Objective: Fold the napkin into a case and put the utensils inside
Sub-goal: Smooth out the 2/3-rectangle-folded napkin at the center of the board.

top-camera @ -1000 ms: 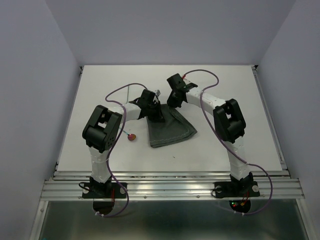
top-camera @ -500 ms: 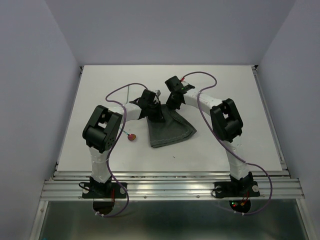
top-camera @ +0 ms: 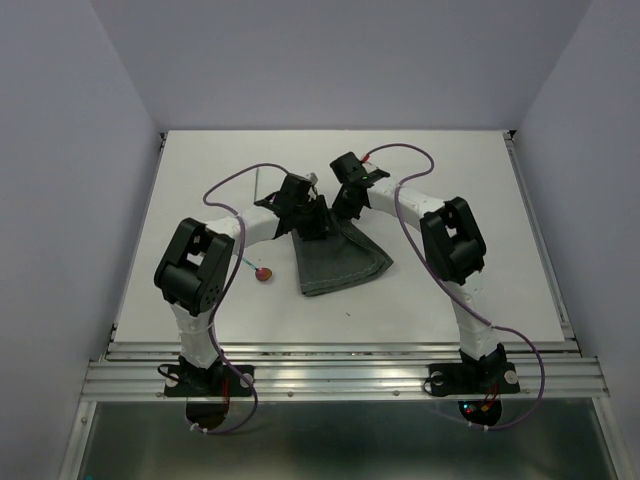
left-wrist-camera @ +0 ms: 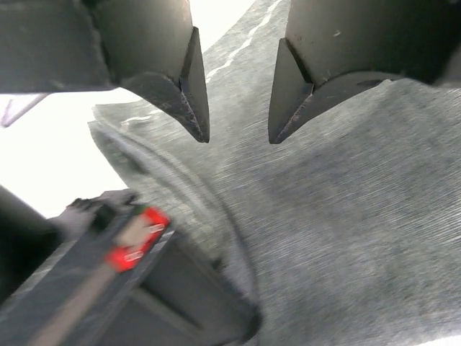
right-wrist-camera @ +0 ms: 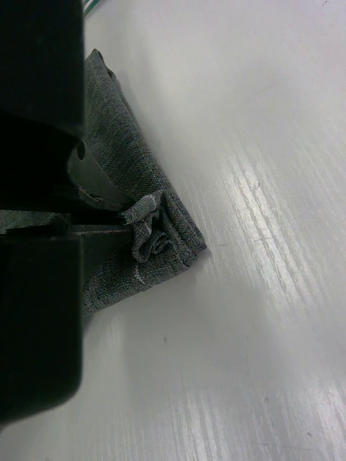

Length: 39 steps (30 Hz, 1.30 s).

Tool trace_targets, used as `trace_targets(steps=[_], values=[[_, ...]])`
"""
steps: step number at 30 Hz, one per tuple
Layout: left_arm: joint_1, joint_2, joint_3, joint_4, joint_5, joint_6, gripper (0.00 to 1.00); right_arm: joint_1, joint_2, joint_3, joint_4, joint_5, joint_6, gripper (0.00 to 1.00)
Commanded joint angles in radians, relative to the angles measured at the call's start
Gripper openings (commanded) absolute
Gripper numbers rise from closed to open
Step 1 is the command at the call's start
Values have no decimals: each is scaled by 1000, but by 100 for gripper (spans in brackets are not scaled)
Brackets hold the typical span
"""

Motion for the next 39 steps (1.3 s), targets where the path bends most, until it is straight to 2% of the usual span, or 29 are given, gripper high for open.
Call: trace_targets(steps=[1, 3, 5, 8, 16, 23, 39], values=[[-9, -49, -44, 120, 40, -112, 51, 13, 17, -6, -17, 26, 8, 1], [-12, -46, -73, 179, 65, -158, 52, 13, 12, -6, -17, 26, 8, 1], [-21, -43, -85, 208, 74, -181, 59, 13, 9, -8, -17, 24, 6, 1], [-34, -35, -111, 280, 80, -216, 63, 13, 6, -8, -17, 23, 4, 1], [-52, 1, -101, 342, 74, -268, 62, 13, 0, -17, -16, 21, 0, 1], [-64, 51, -70, 354, 72, -291, 55, 13, -6, -20, -16, 23, -9, 1], [-80, 72, -58, 392, 52, -345, 54, 13, -8, -22, -11, 23, -20, 1]])
